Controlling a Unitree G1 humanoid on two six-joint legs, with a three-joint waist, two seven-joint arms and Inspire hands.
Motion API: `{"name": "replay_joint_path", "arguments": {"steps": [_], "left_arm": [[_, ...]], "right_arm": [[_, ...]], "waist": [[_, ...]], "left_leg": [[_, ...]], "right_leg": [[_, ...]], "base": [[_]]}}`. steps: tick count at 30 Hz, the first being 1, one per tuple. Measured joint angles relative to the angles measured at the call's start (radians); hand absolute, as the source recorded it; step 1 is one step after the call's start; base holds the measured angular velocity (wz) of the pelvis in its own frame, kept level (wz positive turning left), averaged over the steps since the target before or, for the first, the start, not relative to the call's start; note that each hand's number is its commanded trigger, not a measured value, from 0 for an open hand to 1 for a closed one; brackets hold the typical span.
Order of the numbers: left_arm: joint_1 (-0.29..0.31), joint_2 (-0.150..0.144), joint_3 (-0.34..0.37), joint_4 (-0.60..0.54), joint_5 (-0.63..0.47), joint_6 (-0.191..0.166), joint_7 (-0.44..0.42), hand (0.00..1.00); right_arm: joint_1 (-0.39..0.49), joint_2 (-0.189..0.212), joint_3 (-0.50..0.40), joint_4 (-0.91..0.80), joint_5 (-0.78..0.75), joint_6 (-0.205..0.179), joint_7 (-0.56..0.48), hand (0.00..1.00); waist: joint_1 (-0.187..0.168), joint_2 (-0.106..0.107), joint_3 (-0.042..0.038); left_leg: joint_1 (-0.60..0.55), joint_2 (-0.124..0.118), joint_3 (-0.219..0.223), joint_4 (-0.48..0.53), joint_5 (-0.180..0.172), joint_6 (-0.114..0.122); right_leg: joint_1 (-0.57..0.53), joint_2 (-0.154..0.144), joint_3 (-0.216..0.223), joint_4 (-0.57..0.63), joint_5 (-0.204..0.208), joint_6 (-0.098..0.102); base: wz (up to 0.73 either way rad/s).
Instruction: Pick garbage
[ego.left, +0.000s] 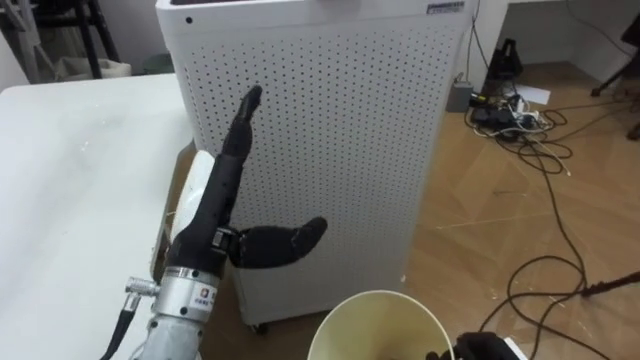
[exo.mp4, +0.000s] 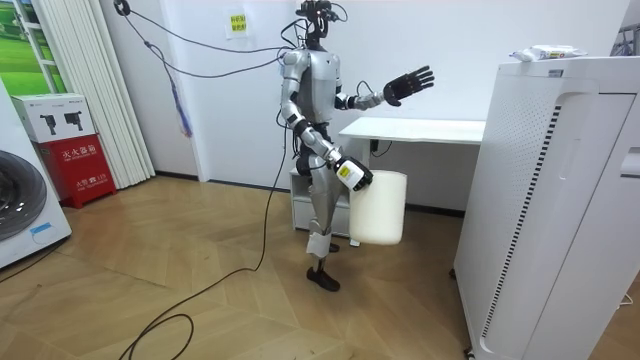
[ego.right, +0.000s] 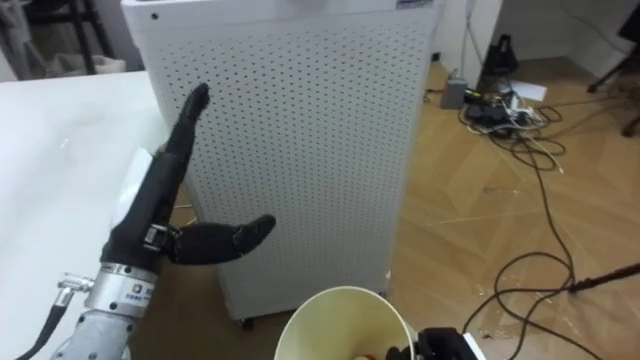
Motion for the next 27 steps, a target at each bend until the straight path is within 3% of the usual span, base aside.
{"name": "replay_joint_path", "arguments": {"steps": [7, 10, 18, 21, 22, 23, 24, 25, 26, 27], "left_arm": [[-0.004, 0.001, 0.023, 0.0, 0.022, -0.001, 0.054, 0.0], [-0.007, 0.0, 0.047, 0.0, 0.031, -0.001, 0.079, 0.0], [-0.009, -0.013, 0.089, 0.0, 0.045, -0.002, 0.109, 0.0], [-0.009, -0.013, 0.106, 0.001, 0.038, -0.001, 0.114, 0.0], [-0.009, -0.014, 0.106, 0.001, 0.039, -0.002, 0.114, 0.0], [-0.01, -0.015, 0.107, 0.002, 0.038, -0.002, 0.114, 0.0], [-0.009, -0.015, 0.107, 0.001, 0.033, -0.003, 0.114, 0.0], [-0.008, -0.015, 0.102, 0.003, 0.026, -0.006, 0.114, 0.0], [-0.013, -0.017, 0.083, 0.003, 0.014, -0.018, 0.114, 0.0], [-0.012, -0.018, 0.073, 0.003, 0.008, -0.027, 0.113, 0.0]], "right_arm": [[0.0, 0.007, -0.027, -0.036, -0.001, 0.0, -0.016, 1.0], [0.0, 0.009, -0.032, -0.054, -0.002, 0.0, -0.012, 1.0], [0.0, 0.01, -0.031, -0.046, -0.002, 0.001, 0.03, 1.0], [0.0, 0.023, -0.031, -0.042, -0.001, 0.002, 0.057, 1.0], [-0.001, 0.025, -0.031, -0.033, -0.002, 0.002, 0.071, 1.0], [0.0, 0.026, -0.03, -0.024, -0.007, 0.002, 0.075, 1.0], [0.0, 0.026, -0.03, -0.022, -0.008, 0.003, 0.074, 1.0], [0.003, 0.025, -0.031, -0.019, -0.007, 0.004, 0.073, 1.0], [0.003, 0.018, -0.041, -0.017, -0.007, 0.004, 0.067, 1.0], [0.003, 0.014, -0.041, -0.017, -0.007, 0.004, 0.063, 1.0]], "waist": [[0.007, 0.008, 0.0003], [0.012, 0.009, 0.0002], [0.055, 0.003, 0.004], [0.064, -0.018, 0.0098], [0.063, -0.028, 0.0136], [0.066, -0.027, 0.0141], [0.068, -0.025, 0.0149], [0.065, -0.029, 0.0171], [0.063, -0.031, 0.017], [0.072, -0.038, 0.0202]], "left_leg": [[-0.001, -0.02, 0.008, 0.001, -0.01, 0.012], [-0.001, -0.029, 0.031, 0.003, -0.01, 0.013], [0.009, -0.02, 0.087, 0.011, -0.011, 0.011], [-0.028, 0.005, 0.106, 0.154, -0.044, -0.002], [-0.058, 0.022, 0.107, 0.26, -0.048, -0.003], [-0.108, 0.048, 0.091, 0.393, -0.044, 0.003], [-0.142, 0.058, 0.068, 0.462, -0.036, 0.01], [-0.2, 0.038, 0.012, 0.519, -0.052, 0.03], [-0.264, -0.002, 0.002, 0.503, -0.066, 0.053], [-0.298, -0.022, 0.003, 0.477, -0.063, 0.052]], "right_leg": [[-0.036, -0.013, 0.016, 0.042, -0.008, 0.009], [-0.057, -0.017, 0.033, 0.058, -0.011, 0.012], [-0.075, -0.003, 0.048, 0.063, -0.01, 0.002], [-0.081, -0.001, 0.051, 0.117, -0.066, -0.009], [-0.07, 0.004, 0.06, 0.131, -0.081, -0.017], [-0.05, 0.023, 0.081, 0.129, -0.088, -0.027], [-0.039, 0.033, 0.105, 0.128, -0.091, -0.033], [-0.02, 0.053, 0.154, 0.127, -0.1, -0.044], [-0.012, 0.059, 0.19, 0.121, -0.106, -0.046], [-0.011, 0.06, 0.209, 0.119, -0.107, -0.046]], "base": [[-0.12], [-0.21], [-0.23], [-0.17], [-0.05], [-0.09], [0.0], [0.23], [0.25], [0.0]]}}
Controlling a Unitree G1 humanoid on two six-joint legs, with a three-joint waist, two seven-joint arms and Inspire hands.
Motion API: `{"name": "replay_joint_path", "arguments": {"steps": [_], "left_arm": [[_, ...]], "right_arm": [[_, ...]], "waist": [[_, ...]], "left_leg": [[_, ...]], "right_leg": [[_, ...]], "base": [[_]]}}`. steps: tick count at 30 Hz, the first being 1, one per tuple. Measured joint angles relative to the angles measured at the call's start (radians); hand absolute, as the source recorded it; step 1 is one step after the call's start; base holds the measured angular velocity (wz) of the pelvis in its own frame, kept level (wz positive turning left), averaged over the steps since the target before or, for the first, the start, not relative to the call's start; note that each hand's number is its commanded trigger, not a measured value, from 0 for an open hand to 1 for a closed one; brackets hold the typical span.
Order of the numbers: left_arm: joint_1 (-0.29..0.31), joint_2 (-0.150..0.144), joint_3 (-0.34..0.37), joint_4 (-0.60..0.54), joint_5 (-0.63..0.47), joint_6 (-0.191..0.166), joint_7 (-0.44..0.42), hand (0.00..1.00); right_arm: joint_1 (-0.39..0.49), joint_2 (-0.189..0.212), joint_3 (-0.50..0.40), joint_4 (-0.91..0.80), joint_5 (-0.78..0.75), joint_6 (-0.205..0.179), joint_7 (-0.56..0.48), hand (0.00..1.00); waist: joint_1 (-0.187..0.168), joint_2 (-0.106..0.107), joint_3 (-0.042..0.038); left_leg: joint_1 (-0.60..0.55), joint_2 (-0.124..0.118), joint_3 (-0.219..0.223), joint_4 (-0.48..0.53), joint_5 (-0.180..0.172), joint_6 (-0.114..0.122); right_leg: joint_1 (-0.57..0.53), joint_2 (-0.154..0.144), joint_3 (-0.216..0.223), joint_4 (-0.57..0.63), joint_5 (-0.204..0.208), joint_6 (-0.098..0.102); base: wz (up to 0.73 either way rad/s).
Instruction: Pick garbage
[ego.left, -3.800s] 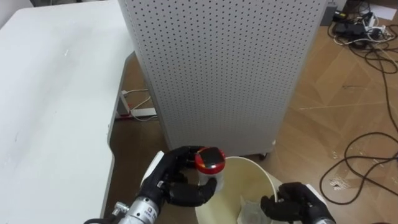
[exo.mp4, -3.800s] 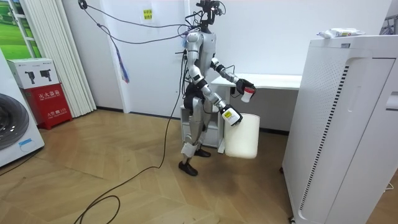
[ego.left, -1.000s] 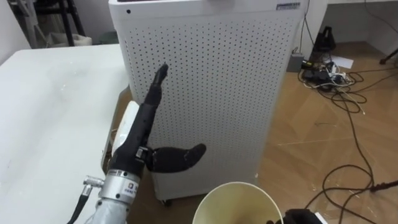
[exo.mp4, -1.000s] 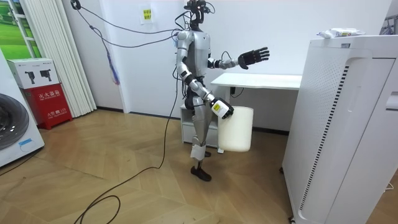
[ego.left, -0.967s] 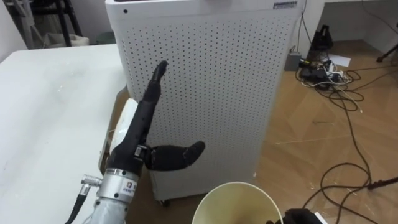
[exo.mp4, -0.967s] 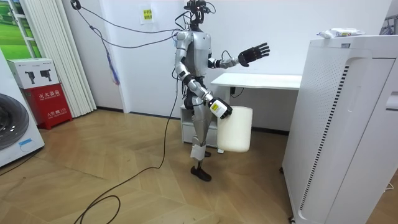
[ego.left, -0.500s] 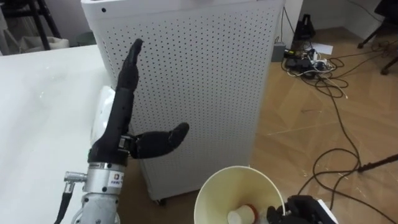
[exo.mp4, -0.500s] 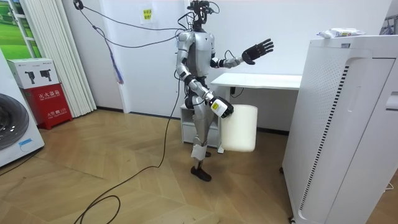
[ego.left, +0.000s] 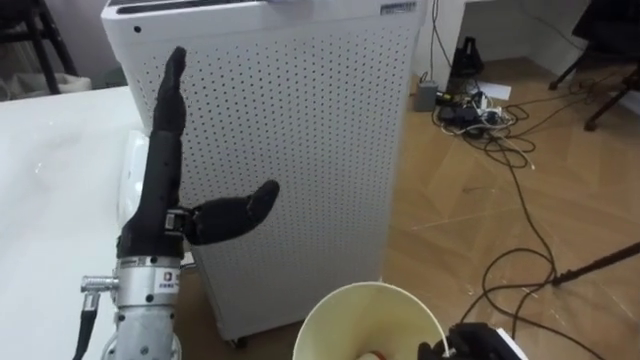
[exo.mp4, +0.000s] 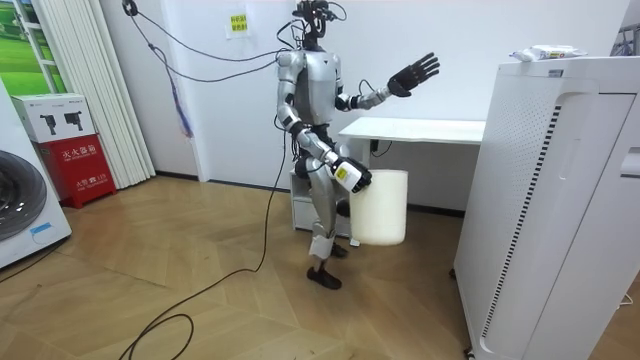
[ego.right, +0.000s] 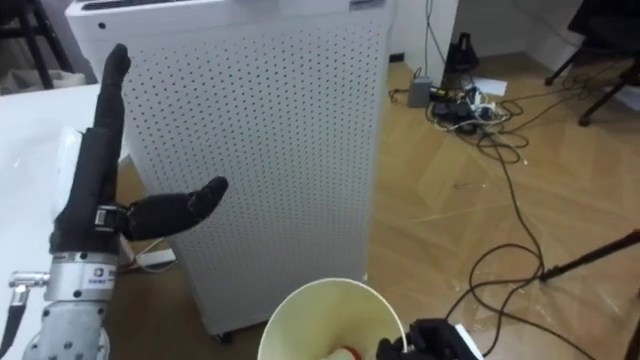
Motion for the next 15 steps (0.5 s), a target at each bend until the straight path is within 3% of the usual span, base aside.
{"name": "replay_joint_path", "arguments": {"steps": [1, 2, 3, 4, 5, 6, 7, 8, 9, 10, 11, 12, 13, 14, 15], "left_arm": [[0.0, -0.003, -0.01, 0.0, -0.001, -0.013, -0.001, 0.0], [0.0, -0.004, -0.006, 0.0, -0.002, -0.02, -0.006, 0.0], [0.0, -0.004, 0.0, 0.001, -0.001, -0.023, -0.01, 0.0], [0.001, -0.004, 0.017, 0.006, 0.0, -0.032, -0.019, 0.0], [0.009, -0.004, 0.028, 0.008, 0.003, -0.033, -0.02, 0.0], [0.015, -0.003, 0.031, 0.008, 0.007, -0.034, -0.019, 0.0], [0.025, -0.002, 0.032, 0.008, 0.009, -0.038, -0.019, 0.0], [0.03, 0.006, 0.031, 0.01, 0.0, -0.039, -0.021, 0.0], [0.03, 0.014, 0.031, 0.01, -0.001, -0.039, -0.021, 0.0], [0.028, 0.02, 0.026, 0.009, 0.003, -0.04, -0.021, 0.0], [0.023, 0.014, 0.018, 0.011, 0.002, -0.041, -0.02, 0.0], [0.025, 0.014, 0.011, 0.011, 0.002, -0.041, -0.022, 0.0], [0.026, 0.018, -0.002, 0.008, 0.001, -0.041, -0.027, 0.0], [0.021, 0.019, -0.001, 0.004, -0.003, -0.054, -0.032, 0.0], [0.016, 0.022, -0.001, 0.004, -0.012, -0.06, -0.033, 0.0]], "right_arm": [[0.0, -0.019, 0.001, 0.004, 0.0, 0.0, 0.0, 1.0], [0.004, -0.026, 0.001, 0.008, 0.001, 0.0, -0.001, 1.0], [0.008, -0.026, 0.002, 0.008, 0.0, 0.001, -0.002, 1.0], [0.019, -0.019, 0.003, 0.008, -0.002, 0.004, -0.002, 1.0], [0.03, -0.014, 0.006, 0.007, -0.003, 0.009, 0.001, 1.0], [0.037, -0.012, 0.008, 0.007, -0.004, 0.01, 0.002, 1.0], [0.041, -0.012, 0.008, 0.007, -0.002, 0.01, 0.007, 1.0], [0.039, -0.005, 0.008, 0.008, 0.001, 0.011, 0.007, 1.0], [0.039, 0.0, 0.008, 0.008, 0.003, 0.011, 0.007, 1.0], [0.039, -0.001, 0.007, 0.007, 0.009, 0.012, 0.009, 1.0], [0.027, -0.02, 0.005, 0.007, 0.031, 0.013, 0.009, 1.0], [0.028, -0.025, 0.004, 0.007, 0.033, 0.015, 0.004, 1.0], [0.03, -0.033, 0.003, 0.006, 0.033, 0.026, -0.006, 1.0], [0.029, -0.032, 0.002, 0.005, 0.035, 0.034, -0.015, 1.0], [0.029, -0.031, 0.003, 0.005, 0.038, 0.039, -0.017, 1.0]], "waist": [[0.022, 0.003, -0.0029], [0.048, 0.011, -0.0078], [0.059, 0.016, -0.0109], [0.078, 0.027, -0.0175], [0.084, 0.035, -0.0215], [0.085, 0.034, -0.0226], [0.096, 0.044, -0.0279], [0.098, 0.03, -0.0247], [0.089, 0.011, -0.0232], [0.062, -0.013, -0.0223], [0.053, -0.013, -0.0143], [0.054, -0.01, -0.0143], [0.066, -0.002, -0.0209], [0.077, 0.003, -0.024], [0.079, 0.003, -0.0248]], "left_leg": [[-0.054, -0.041, -0.001, -0.092, 0.019, -0.011], [-0.093, -0.069, -0.02, -0.227, 0.076, -0.015], [-0.107, -0.075, -0.039, -0.295, 0.107, -0.016], [-0.12, -0.072, -0.085, -0.408, 0.147, -0.016], [-0.119, -0.054, -0.116, -0.451, 0.163, -0.011], [-0.12, -0.048, -0.114, -0.417, 0.195, -0.014], [-0.124, -0.045, -0.107, -0.351, 0.224, -0.011], [-0.128, -0.046, -0.076, -0.306, 0.234, 0.0], [-0.128, -0.054, -0.059, -0.287, 0.234, 0.001], [-0.139, -0.062, -0.025, -0.229, 0.23, 0.006], [-0.17, -0.061, -0.011, -0.138, 0.211, 0.028], [-0.187, -0.059, -0.011, -0.101, 0.197, 0.033], [-0.201, -0.062, -0.013, -0.049, 0.164, 0.042], [-0.196, -0.065, -0.011, -0.017, 0.12, 0.044], [-0.188, -0.074, -0.003, -0.006, 0.098, 0.064]], "right_leg": [[0.0, 0.008, 0.041, -0.006, 0.0, 0.0], [0.0, 0.02, 0.077, -0.006, 0.001, -0.001], [0.0, 0.028, 0.09, -0.003, 0.001, -0.001], [0.001, 0.048, 0.107, 0.025, -0.019, -0.006], [0.0, 0.057, 0.101, 0.066, -0.059, -0.009], [0.003, 0.047, 0.083, 0.092, -0.088, 0.0], [0.01, 0.007, 0.015, 0.142, -0.136, 0.029], [0.032, -0.043, -0.062, 0.208, -0.186, 0.052], [0.045, -0.069, -0.1, 0.243, -0.207, 0.061], [0.082, -0.109, -0.18, 0.277, -0.275, 0.058], [0.09, -0.143, -0.224, 0.296, -0.343, 0.05], [0.089, -0.153, -0.23, 0.305, -0.362, 0.065], [0.097, -0.167, -0.228, 0.303, -0.378, 0.079], [0.122, -0.203, -0.246, 0.294, -0.386, 0.095], [0.143, -0.228, -0.267, 0.287, -0.385, 0.099]], "base": [[-0.39], [-0.5], [-0.64], [-0.68], [-0.72], [-0.77], [-0.75], [-0.57], [0.0], [0.34], [0.32], [0.0], [-0.34], [-0.42], [-0.4]]}}
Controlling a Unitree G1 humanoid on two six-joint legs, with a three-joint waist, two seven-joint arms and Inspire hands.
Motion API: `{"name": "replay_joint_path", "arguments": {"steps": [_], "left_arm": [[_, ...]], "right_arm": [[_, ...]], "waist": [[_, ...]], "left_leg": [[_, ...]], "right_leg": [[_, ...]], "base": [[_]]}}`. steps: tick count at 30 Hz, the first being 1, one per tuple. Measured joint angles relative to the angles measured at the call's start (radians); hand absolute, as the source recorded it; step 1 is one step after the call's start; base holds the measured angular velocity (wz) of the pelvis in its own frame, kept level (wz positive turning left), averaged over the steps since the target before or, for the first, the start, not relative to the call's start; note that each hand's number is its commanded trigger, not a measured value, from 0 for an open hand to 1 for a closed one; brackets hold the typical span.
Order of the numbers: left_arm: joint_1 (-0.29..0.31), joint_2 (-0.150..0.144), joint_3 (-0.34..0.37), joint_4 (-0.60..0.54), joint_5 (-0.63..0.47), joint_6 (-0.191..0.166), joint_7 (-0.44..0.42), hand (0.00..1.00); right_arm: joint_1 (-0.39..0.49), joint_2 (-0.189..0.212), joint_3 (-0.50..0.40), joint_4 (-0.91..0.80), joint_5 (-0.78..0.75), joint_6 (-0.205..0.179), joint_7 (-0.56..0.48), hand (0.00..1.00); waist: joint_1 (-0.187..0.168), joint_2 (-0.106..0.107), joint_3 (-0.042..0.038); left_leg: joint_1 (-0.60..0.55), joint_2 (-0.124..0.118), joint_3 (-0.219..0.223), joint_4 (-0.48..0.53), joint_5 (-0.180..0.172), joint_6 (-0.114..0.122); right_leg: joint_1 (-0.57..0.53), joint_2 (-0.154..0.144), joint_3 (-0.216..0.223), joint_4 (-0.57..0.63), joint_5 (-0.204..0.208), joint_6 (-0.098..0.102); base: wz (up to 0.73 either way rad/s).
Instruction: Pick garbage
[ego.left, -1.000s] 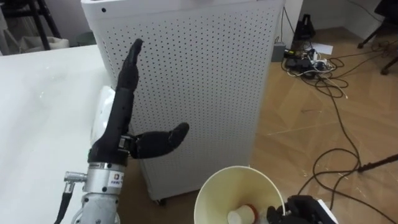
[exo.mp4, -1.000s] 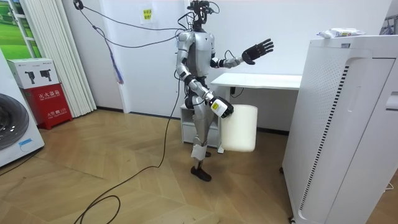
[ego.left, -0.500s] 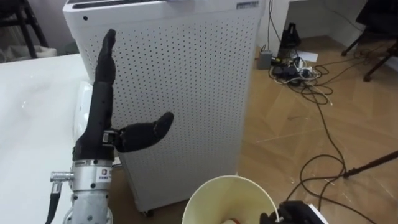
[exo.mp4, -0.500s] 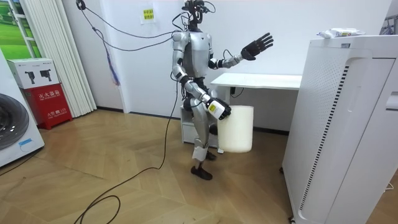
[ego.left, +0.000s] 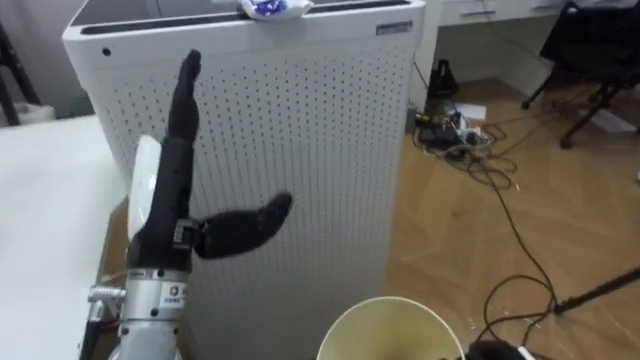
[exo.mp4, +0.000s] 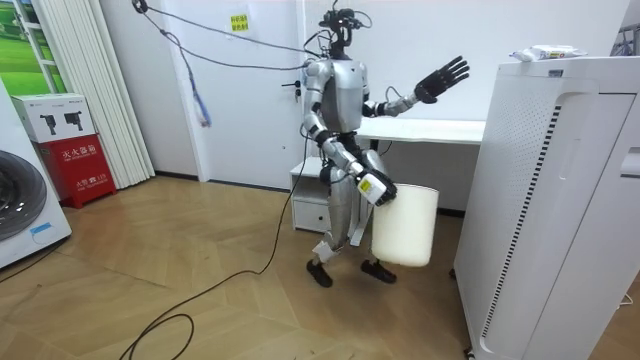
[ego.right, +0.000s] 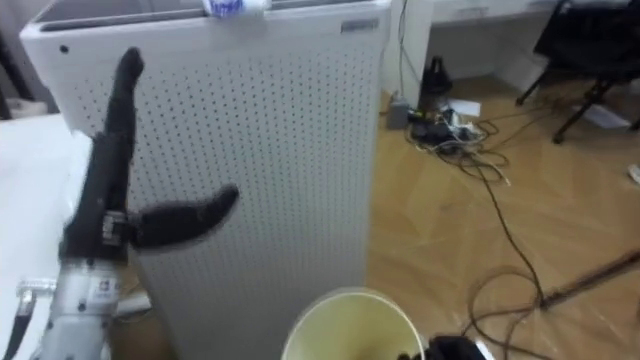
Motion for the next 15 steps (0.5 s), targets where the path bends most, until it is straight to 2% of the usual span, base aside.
{"name": "replay_joint_path", "arguments": {"steps": [1, 2, 3, 4, 5, 6, 7, 8, 10, 11, 12, 13, 14, 15], "left_arm": [[-0.02, 0.009, -0.001, 0.002, -0.012, -0.006, 0.0, 0.0], [-0.04, 0.007, -0.004, 0.011, -0.008, -0.007, 0.007, 0.0], [-0.047, 0.005, -0.012, 0.017, -0.006, -0.007, 0.014, 0.0], [-0.049, 0.004, -0.027, 0.021, -0.005, -0.008, 0.016, 0.0], [-0.048, 0.005, -0.037, 0.023, -0.004, -0.009, 0.016, 0.0], [-0.048, 0.005, -0.039, 0.023, 0.001, -0.009, 0.016, 0.0], [-0.047, 0.005, -0.039, 0.023, 0.003, -0.018, 0.023, 0.0], [-0.016, 0.012, -0.061, 0.012, 0.019, -0.068, 0.041, 0.0], [0.008, 0.01, -0.079, 0.001, 0.037, -0.114, 0.058, 0.0], [0.02, 0.012, -0.086, -0.001, 0.055, -0.132, 0.063, 0.0], [0.025, 0.013, -0.09, -0.003, 0.058, -0.136, 0.062, 0.0], [0.027, 0.016, -0.094, -0.006, 0.065, -0.137, 0.057, 0.0], [0.031, 0.011, -0.1, -0.006, 0.066, -0.13, 0.052, 0.0], [0.032, 0.01, -0.102, -0.006, 0.066, -0.126, 0.051, 0.0]], "right_arm": [[-0.002, 0.008, 0.002, -0.005, 0.001, 0.005, -0.001, 1.0], [-0.002, 0.014, 0.002, -0.016, 0.003, 0.005, -0.003, 1.0], [-0.002, 0.016, 0.002, -0.017, 0.003, 0.005, -0.003, 1.0], [-0.002, 0.018, 0.002, -0.017, 0.003, 0.005, -0.004, 1.0], [-0.003, 0.02, 0.003, -0.019, 0.003, 0.005, -0.004, 1.0], [-0.003, 0.021, 0.003, -0.02, 0.003, 0.005, -0.007, 1.0], [-0.005, 0.02, 0.005, -0.022, 0.002, 0.004, -0.012, 1.0], [-0.006, 0.02, 0.005, -0.024, 0.002, 0.004, -0.014, 1.0], [-0.006, 0.023, 0.007, -0.029, 0.0, 0.004, -0.016, 1.0], [-0.008, 0.023, 0.012, -0.032, -0.008, 0.003, -0.019, 1.0], [-0.009, 0.023, 0.016, -0.032, -0.012, 0.001, -0.021, 1.0], [-0.009, 0.024, 0.027, -0.032, -0.022, -0.003, -0.025, 1.0], [-0.011, 0.02, 0.039, -0.027, -0.029, -0.004, -0.028, 1.0], [-0.011, 0.021, 0.041, -0.027, -0.035, -0.004, -0.027, 1.0]], "waist": [[0.002, -0.011, -0.0068], [-0.009, -0.026, 0.0022], [-0.015, -0.027, 0.0025], [-0.016, -0.022, 0.0023], [-0.011, -0.007, 0.0088], [-0.011, 0.004, 0.0117], [-0.014, 0.028, 0.0144], [-0.01, 0.044, 0.0169], [-0.004, 0.046, 0.017], [-0.002, 0.045, 0.0169], [-0.003, 0.043, 0.0162], [-0.007, 0.029, 0.0162], [-0.015, 0.029, 0.0234], [-0.006, 0.031, 0.0223]], "left_leg": [[0.019, -0.035, 0.006, 0.013, -0.036, 0.023], [0.035, -0.068, 0.006, 0.012, -0.056, 0.044], [0.042, -0.075, 0.005, 0.013, -0.063, 0.054], [0.058, -0.075, 0.008, 0.014, -0.079, 0.066], [0.089, -0.068, 0.003, 0.006, -0.099, 0.068], [0.105, -0.064, -0.003, 0.0, -0.109, 0.068], [0.126, -0.051, -0.016, -0.008, -0.13, 0.065], [0.143, -0.04, -0.024, -0.024, -0.139, 0.064], [0.165, -0.039, -0.036, -0.054, -0.139, 0.062], [0.177, -0.039, -0.052, -0.068, -0.138, 0.057], [0.185, -0.039, -0.053, -0.075, -0.138, 0.054], [0.2, -0.04, -0.042, -0.088, -0.138, 0.044], [0.218, -0.031, -0.038, -0.094, -0.141, 0.029], [0.225, -0.022, -0.041, -0.105, -0.137, 0.021]], "right_leg": [[0.012, -0.037, -0.017, 0.038, 0.006, 0.024], [-0.026, -0.082, -0.025, 0.163, 0.042, 0.017], [-0.057, -0.098, -0.016, 0.227, 0.086, 0.014], [-0.114, -0.113, 0.006, 0.337, 0.195, 0.014], [-0.136, -0.114, 0.007, 0.391, 0.305, 0.006], [-0.141, -0.111, 0.008, 0.405, 0.35, 0.008], [-0.159, -0.094, 0.008, 0.422, 0.351, 0.015], [-0.194, -0.074, 0.015, 0.413, 0.297, 0.023], [-0.263, -0.051, 0.011, 0.35, 0.246, 0.022], [-0.286, -0.035, 0.005, 0.239, 0.238, 0.019], [-0.286, -0.028, 0.005, 0.163, 0.242, 0.018], [-0.272, -0.025, 0.0, -0.01, 0.285, 0.021], [-0.256, -0.01, -0.005, -0.076, 0.324, 0.015], [-0.244, 0.005, -0.006, -0.096, 0.33, 0.012]], "base": [[-0.03], [0.14], [0.27], [0.1], [0.0], [-0.09], [-0.05], [0.0], [0.26], [0.42], [0.65], [0.83], [0.74], [0.28]]}}
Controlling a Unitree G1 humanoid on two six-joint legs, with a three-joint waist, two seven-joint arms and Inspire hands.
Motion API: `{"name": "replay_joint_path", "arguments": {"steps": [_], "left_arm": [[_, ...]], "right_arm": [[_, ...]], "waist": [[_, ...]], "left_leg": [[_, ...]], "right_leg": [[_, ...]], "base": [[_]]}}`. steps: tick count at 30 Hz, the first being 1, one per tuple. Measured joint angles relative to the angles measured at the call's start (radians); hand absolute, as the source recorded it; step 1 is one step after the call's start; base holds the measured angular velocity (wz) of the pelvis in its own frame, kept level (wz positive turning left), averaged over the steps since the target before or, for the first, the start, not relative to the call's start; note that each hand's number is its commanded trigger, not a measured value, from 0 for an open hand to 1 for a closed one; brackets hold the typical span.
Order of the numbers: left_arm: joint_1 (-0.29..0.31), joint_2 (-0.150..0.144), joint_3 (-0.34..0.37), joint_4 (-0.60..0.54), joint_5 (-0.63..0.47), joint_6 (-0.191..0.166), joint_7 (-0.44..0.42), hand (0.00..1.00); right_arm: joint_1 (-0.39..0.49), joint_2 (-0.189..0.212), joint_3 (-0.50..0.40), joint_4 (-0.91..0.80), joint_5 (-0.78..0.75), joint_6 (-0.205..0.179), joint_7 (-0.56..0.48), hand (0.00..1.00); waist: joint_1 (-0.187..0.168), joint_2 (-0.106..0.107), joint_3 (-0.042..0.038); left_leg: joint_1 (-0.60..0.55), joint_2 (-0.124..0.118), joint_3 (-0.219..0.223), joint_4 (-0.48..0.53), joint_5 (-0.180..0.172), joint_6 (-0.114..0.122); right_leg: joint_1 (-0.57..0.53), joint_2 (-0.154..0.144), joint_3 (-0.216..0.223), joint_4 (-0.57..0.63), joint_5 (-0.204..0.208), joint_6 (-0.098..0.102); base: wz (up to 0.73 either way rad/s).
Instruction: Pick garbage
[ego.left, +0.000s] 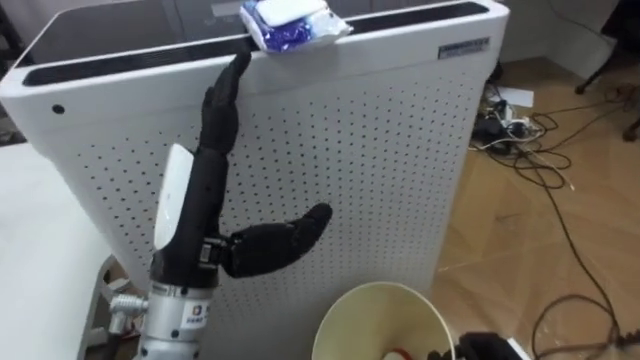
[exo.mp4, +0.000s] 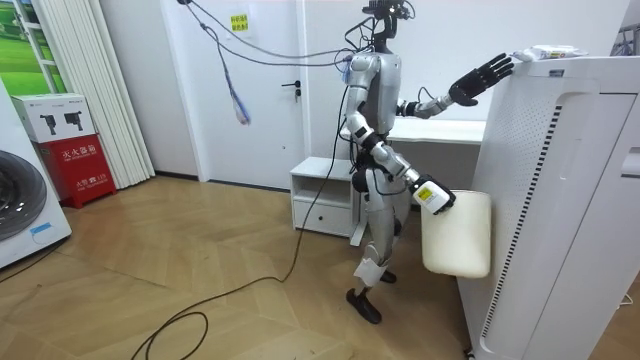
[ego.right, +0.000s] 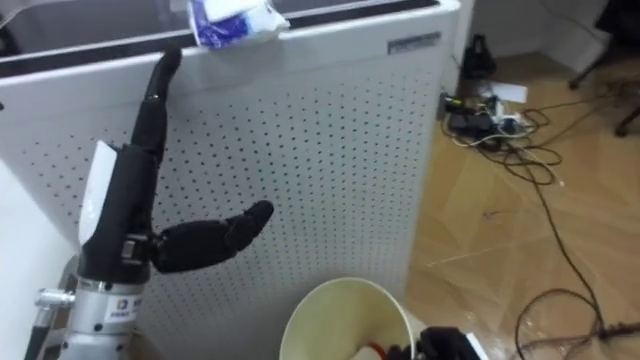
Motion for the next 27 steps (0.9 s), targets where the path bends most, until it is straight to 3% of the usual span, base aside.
{"name": "replay_joint_path", "arguments": {"steps": [1, 2, 5, 8, 16, 20, 27], "left_arm": [[0.003, 0.008, 0.001, -0.002, 0.003, 0.006, 0.003, 0.0], [0.005, 0.016, 0.002, -0.021, 0.008, 0.025, 0.01, 0.0], [0.013, 0.025, 0.012, -0.046, 0.011, 0.046, 0.024, 0.0], [0.028, 0.028, 0.04, -0.056, 0.018, 0.056, 0.024, 0.0], [0.038, 0.028, 0.116, -0.096, 0.047, 0.063, 0.029, 0.0], [0.036, 0.028, 0.164, -0.138, 0.047, 0.063, 0.055, 0.0], [0.041, 0.028, 0.168, -0.143, 0.047, 0.063, 0.073, 0.0]], "right_arm": [[-0.011, 0.003, 0.005, -0.001, -0.007, 0.0, 0.006, 1.0], [-0.017, 0.005, 0.008, -0.009, -0.008, 0.0, 0.013, 1.0], [-0.017, 0.005, 0.009, -0.03, -0.012, 0.0, 0.038, 1.0], [-0.017, 0.006, 0.014, -0.036, -0.021, 0.0, 0.047, 1.0], [-0.016, 0.006, 0.015, -0.041, -0.069, 0.0, 0.075, 1.0], [-0.015, 0.007, 0.015, -0.044, -0.087, 0.0, 0.098, 1.0], [-0.01, 0.006, 0.014, -0.046, -0.09, 0.0, 0.128, 1.0]], "waist": [[0.014, 0.012, -0.0055], [0.025, 0.012, -0.006], [0.029, 0.005, -0.0062], [0.028, 0.002, -0.0062], [0.015, -0.01, -0.0124], [-0.006, -0.011, -0.0191], [-0.008, -0.011, -0.0217]], "left_leg": [[0.003, 0.02, -0.003, -0.019, 0.009, -0.015], [0.004, 0.03, -0.01, -0.041, 0.019, -0.031], [0.014, 0.06, -0.004, -0.081, 0.042, -0.055], [0.031, 0.074, 0.001, -0.111, 0.058, -0.067], [0.08, 0.076, 0.009, -0.194, 0.098, -0.086], [0.118, 0.076, 0.016, -0.226, 0.099, -0.087], [0.162, 0.074, 0.024, -0.265, 0.099, -0.087]], "right_leg": [[0.014, 0.032, 0.002, -0.048, 0.02, -0.012], [0.026, 0.06, 0.002, -0.093, 0.042, -0.024], [0.055, 0.103, -0.002, -0.174, 0.08, -0.043], [0.072, 0.122, 0.001, -0.21, 0.093, -0.047], [0.093, 0.133, 0.006, -0.244, 0.104, -0.064], [0.121, 0.137, 0.009, -0.259, 0.104, -0.066], [0.15, 0.14, 0.01, -0.289, 0.103, -0.066]], "base": [[-0.18], [-0.23], [-0.13], [-0.11], [-0.04], [-0.04], [-0.05]]}}
